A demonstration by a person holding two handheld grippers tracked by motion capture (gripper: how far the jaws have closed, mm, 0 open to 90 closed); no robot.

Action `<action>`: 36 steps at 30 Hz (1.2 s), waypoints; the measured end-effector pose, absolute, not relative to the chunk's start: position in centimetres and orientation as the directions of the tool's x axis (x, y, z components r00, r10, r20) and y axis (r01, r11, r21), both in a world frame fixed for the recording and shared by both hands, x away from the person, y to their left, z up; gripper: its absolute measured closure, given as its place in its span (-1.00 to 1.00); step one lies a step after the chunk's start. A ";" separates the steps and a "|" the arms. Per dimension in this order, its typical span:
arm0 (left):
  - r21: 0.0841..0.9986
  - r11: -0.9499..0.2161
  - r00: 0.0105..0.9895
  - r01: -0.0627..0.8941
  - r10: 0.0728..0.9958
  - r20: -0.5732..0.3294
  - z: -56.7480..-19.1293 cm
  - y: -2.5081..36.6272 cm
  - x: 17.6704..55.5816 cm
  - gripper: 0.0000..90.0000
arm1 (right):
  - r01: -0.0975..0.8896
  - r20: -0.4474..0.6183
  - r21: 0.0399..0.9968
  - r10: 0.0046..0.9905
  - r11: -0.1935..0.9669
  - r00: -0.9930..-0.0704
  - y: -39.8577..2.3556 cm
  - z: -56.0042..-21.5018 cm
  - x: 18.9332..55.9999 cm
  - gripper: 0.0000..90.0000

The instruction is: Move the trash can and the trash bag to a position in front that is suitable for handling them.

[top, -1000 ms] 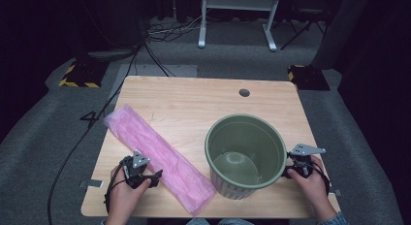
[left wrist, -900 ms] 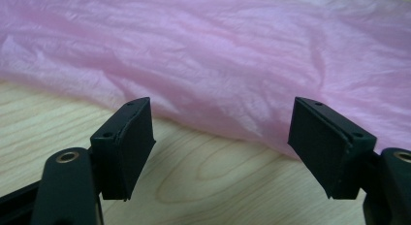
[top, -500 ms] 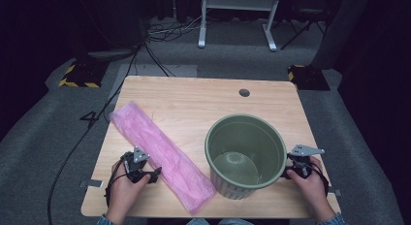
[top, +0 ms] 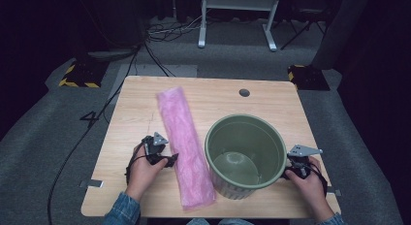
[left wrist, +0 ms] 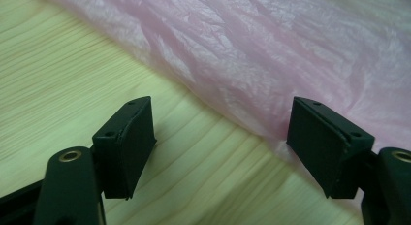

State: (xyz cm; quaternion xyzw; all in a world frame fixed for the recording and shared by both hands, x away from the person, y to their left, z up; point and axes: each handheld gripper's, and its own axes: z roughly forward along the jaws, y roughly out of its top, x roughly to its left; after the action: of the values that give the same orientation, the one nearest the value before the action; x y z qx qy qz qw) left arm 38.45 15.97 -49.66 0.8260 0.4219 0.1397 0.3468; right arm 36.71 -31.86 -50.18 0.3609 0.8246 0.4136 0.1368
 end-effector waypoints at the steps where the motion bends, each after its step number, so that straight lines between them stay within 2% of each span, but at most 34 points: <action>1: 0.694 -0.401 0.609 0.598 0.790 -0.068 -49.6 15.5 38.4 -0.48 | 0.480 0.071 0.781 0.707 0.400 -0.703 -31.8 -50.2 36.7 -0.30; 6: 0.700 -0.413 0.617 0.582 0.786 -0.049 -49.0 13.8 37.1 -0.51 | 0.478 0.070 0.782 0.706 0.399 -0.705 -31.8 -50.2 36.7 -0.30; 10: 0.640 -0.443 0.592 0.627 0.805 -0.022 -49.1 13.4 35.8 -0.49 | 0.483 0.068 0.776 0.708 0.405 -0.702 -31.7 -50.2 36.7 -0.29; 17: 0.632 -0.452 0.585 0.630 0.811 -0.002 -49.3 14.4 35.6 -0.48 | 0.481 0.062 0.776 0.710 0.408 -0.702 -31.7 -50.2 36.6 -0.29; 21: 0.605 -0.483 0.563 0.633 0.824 0.069 -48.8 15.8 35.5 -0.48 | 0.487 0.064 0.774 0.713 0.406 -0.698 -31.8 -50.2 36.7 -0.29; 26: 0.569 -0.483 0.489 0.666 0.858 0.156 -48.2 17.8 35.9 -0.45 | 0.485 0.062 0.773 0.713 0.408 -0.698 -31.7 -50.2 36.7 -0.29; 29: 0.613 -0.454 0.506 0.647 0.857 0.101 -47.7 17.3 36.4 -0.46 | 0.491 0.066 0.769 0.714 0.409 -0.697 -31.7 -50.2 36.8 -0.29; 36: 0.657 -0.445 0.547 0.608 0.835 0.060 -46.7 14.2 37.9 -0.53 | 0.496 0.073 0.770 0.718 0.401 -0.693 -31.8 -50.2 36.8 -0.30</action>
State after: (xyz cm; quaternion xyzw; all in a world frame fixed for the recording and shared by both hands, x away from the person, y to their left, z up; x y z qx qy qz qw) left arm 37.90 14.22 -46.66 0.8283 0.4355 0.1916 0.2960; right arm 36.81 -31.84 -50.24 0.3675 0.8259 0.4053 0.1364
